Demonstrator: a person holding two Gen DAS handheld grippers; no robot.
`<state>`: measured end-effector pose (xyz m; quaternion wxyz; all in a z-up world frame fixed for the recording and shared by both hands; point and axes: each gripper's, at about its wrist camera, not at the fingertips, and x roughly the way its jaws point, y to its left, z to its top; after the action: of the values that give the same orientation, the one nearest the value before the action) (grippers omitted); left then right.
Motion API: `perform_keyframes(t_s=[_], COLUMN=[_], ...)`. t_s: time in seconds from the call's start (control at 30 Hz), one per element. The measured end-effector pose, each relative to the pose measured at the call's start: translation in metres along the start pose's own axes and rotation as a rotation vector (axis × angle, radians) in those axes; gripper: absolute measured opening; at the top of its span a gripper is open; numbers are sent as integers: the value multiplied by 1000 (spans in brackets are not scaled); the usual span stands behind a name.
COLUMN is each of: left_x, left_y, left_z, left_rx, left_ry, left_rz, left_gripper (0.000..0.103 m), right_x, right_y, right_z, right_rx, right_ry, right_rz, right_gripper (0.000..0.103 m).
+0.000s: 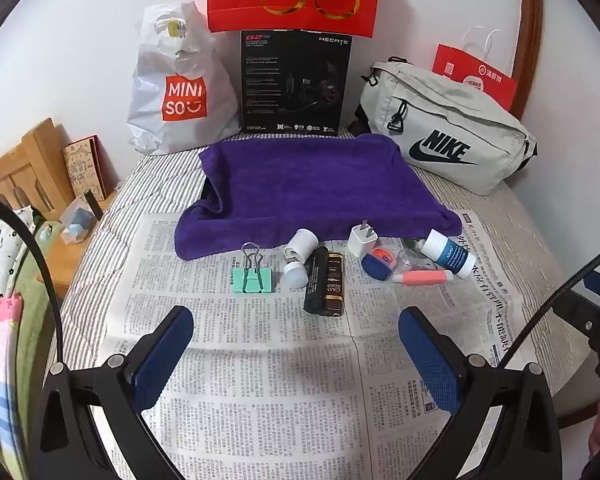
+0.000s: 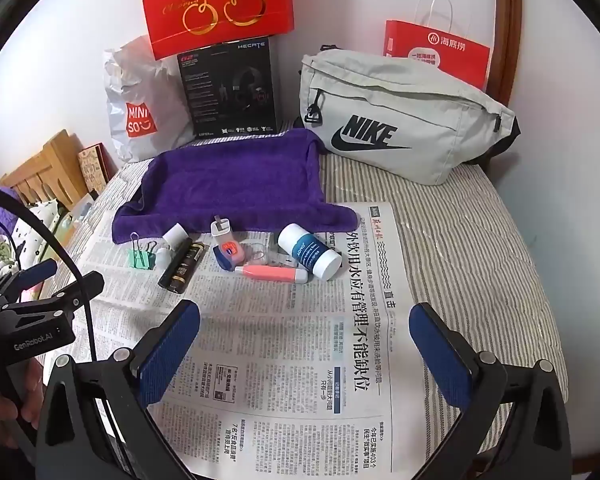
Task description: Organize rigid objects
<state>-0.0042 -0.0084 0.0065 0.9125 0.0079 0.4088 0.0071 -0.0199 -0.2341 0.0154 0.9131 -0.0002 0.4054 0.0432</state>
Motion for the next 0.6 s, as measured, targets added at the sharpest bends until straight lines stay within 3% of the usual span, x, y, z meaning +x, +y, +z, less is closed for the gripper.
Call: perform_keyframes(t_s=[0.6], left_x=[-9], left_y=[15], left_z=[-7], left_rx=[-8], left_ry=[-16], left_rz=[-3], left_gripper=[103], right_x=[-1], right_y=[2], right_z=[-1], right_rx=[-4], right_ry=[0], right_rz=[-2], right_gripper=[103])
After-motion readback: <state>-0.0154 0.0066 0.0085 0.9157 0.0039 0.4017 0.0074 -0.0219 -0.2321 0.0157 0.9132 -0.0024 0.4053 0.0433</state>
